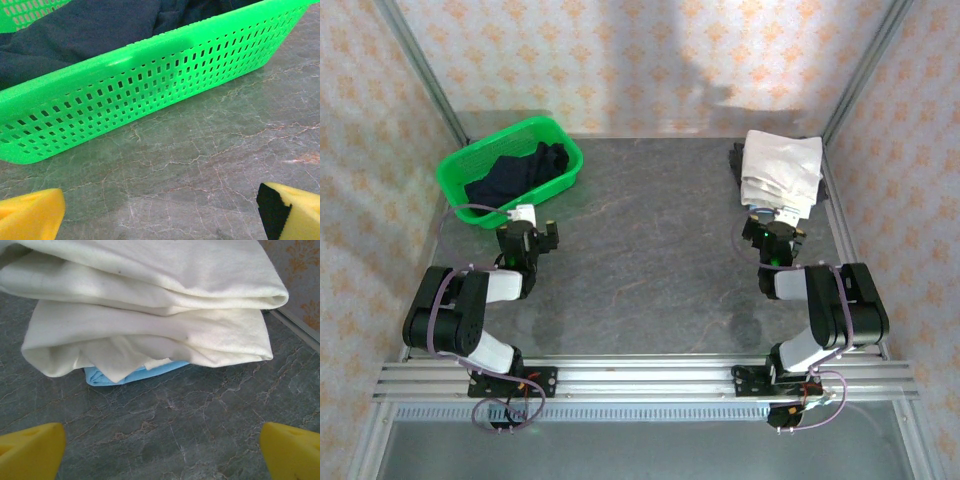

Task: Fold and stack the t-shirts

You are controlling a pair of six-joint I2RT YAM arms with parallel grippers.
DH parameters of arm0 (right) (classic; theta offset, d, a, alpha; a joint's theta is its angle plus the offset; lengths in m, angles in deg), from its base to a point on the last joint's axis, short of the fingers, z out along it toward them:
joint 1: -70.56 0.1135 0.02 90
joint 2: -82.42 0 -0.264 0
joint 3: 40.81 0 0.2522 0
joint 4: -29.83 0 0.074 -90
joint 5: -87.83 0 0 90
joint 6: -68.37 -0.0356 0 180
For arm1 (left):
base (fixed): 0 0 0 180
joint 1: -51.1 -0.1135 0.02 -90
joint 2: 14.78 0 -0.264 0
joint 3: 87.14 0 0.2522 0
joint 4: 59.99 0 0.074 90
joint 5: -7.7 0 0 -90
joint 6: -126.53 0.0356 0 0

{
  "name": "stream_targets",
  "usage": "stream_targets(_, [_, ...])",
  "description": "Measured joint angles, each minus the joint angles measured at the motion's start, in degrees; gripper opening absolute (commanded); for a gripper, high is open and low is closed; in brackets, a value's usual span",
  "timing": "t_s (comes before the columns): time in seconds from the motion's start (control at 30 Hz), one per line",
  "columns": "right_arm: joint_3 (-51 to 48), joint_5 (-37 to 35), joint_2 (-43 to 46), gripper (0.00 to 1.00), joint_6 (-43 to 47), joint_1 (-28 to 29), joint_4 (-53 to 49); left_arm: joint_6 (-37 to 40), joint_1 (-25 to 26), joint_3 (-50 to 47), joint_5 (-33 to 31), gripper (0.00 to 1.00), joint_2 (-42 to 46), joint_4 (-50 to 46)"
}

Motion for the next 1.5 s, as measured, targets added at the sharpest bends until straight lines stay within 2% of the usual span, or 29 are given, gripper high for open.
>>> stream_targets(0.37, [0.0,0.0,0.0,0.99,0.0,0.0,0.0,0.0,0.5,0.2,-1.3,1.00,0.3,-0.8])
stream_targets(0.43, [0.2,0.0,0.5,0.99,0.0,0.0,-1.4,0.0,2.5,1.7,-4.7,1.00,2.6,-6.2])
stream_targets(0.53, [2.7,0.0,4.5,0.99,-0.2,0.0,-9.9,-0.2,5.4,8.3,-7.5,1.00,9.5,-19.2])
stream_targets(0.67, [10.8,1.8,13.2,0.99,-3.3,0.0,-22.2,-1.7,5.5,18.6,-6.3,1.00,21.5,-32.9])
stream_targets(0.77, [16.6,1.9,18.3,1.00,-11.3,0.0,-30.7,-1.0,4.6,24.5,-3.0,1.00,23.9,-38.9])
stream_targets(0.83, [19.7,3.6,19.8,0.99,-14.8,-0.7,-35.7,1.0,4.1,30.1,0.0,1.00,20.5,-44.5])
stream_targets(0.97, [22.6,12.0,19.1,0.99,-17.3,-1.5,-43.1,6.8,4.1,41.8,4.4,1.00,5.3,-53.8])
stream_targets(1.2, [23.3,19.1,15.4,0.99,-18.1,-1.5,-50.2,15.8,3.6,49.5,6.9,1.00,-13.0,-66.1])
stream_targets(1.4, [23.3,20.4,14.9,0.99,-17.6,-1.5,-52.2,20.7,3.2,61.5,5.6,1.00,-21.7,-71.4])
stream_targets(1.5, [23.3,20.6,14.9,0.99,-17.1,-1.5,-52.6,21.6,3.0,62.9,5.4,1.00,-22.6,-72.8])
